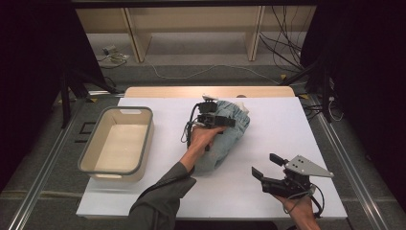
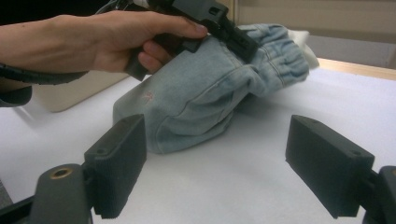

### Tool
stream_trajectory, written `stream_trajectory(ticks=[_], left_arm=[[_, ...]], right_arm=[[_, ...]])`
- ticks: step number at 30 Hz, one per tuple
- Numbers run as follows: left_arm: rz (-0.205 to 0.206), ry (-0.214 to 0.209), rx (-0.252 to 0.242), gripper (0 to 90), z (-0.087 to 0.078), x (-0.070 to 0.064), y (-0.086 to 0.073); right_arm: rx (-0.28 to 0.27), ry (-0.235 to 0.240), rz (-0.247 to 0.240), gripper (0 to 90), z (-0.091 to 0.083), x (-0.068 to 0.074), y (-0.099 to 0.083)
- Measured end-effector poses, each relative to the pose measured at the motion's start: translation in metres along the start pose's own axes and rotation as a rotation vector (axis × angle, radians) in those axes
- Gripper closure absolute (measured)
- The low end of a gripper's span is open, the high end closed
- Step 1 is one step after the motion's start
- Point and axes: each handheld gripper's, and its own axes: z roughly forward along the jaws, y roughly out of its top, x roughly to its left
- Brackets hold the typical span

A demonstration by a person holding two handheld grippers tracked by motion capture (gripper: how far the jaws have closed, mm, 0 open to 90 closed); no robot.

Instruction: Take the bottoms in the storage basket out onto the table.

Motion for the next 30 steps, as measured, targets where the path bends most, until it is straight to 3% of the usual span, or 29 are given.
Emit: stream_trajectory(ticks=[11,16,17,19,25,30], left_arm=[[0.058,0.006,0.029,36.0,0.002,-0.013,0.002],[0.026,0.003,0.040,33.1,0.001,-0.014,0.003],[0.031,0.010,0.073,31.8,0.003,-0.015,0.004],[0.047,0.023,0.086,29.5,0.003,-0.017,0.004],[0.077,0.070,0.095,22.8,0.003,-0.022,0.005],[0.101,0.087,0.093,21.4,0.001,-0.024,0.007]], right_arm=[[0.001,0.000,0.004,21.2,-0.001,0.000,0.000],[0.000,0.000,0.005,21.3,-0.001,0.000,0.000],[0.001,0.000,0.005,21.2,-0.001,0.000,0.000],[0.002,0.000,0.005,21.2,-0.001,0.000,0.000],[0.000,0.000,0.005,21.2,-0.001,0.000,0.000],[0.002,0.000,0.005,21.3,0.000,0.000,0.000]])
